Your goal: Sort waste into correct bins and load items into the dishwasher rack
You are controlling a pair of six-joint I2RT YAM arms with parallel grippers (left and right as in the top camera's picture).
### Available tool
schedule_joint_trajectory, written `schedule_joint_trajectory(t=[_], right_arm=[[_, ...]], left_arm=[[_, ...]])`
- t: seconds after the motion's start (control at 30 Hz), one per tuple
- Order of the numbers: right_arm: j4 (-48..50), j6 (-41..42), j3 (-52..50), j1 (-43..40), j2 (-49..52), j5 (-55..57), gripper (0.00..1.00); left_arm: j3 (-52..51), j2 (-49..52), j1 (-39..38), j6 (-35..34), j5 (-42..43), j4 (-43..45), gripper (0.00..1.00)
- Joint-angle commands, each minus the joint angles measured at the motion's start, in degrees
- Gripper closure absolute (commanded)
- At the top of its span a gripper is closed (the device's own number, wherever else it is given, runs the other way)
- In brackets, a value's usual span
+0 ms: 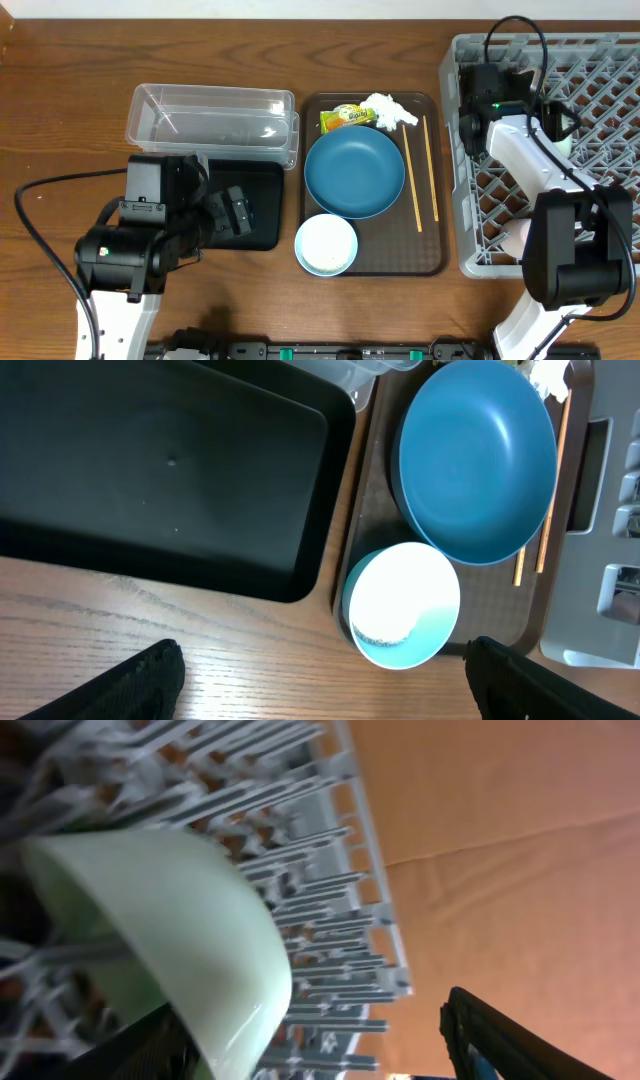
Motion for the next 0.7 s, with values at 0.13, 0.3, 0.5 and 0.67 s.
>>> schedule_joint_trajectory(t=[0.13, 0.3, 0.5, 0.67], right_arm=[[-2.7, 0.5, 0.2, 0.8, -11.8, -37.2, 0.28], [-5.9, 4.3, 0.2, 1.2, -22.1, -66.0, 0.34], [-12.4, 10.3, -0.1, 7.3, -23.5, -79.5, 0.36], [-17.6, 18.8, -2.5, 12.9, -17.3, -71.6, 0.52]], left_arm=[[0.6, 0.0, 0.2, 0.7, -0.9, -0.1, 0.08], [0.6, 0.0, 0.2, 0.7, -0.9, -0.1, 0.08], [0.6, 0.0, 0.2, 0.7, -0.9, -0.1, 0.08], [0.6, 0.0, 0.2, 0.7, -0.9, -0.1, 0.08]])
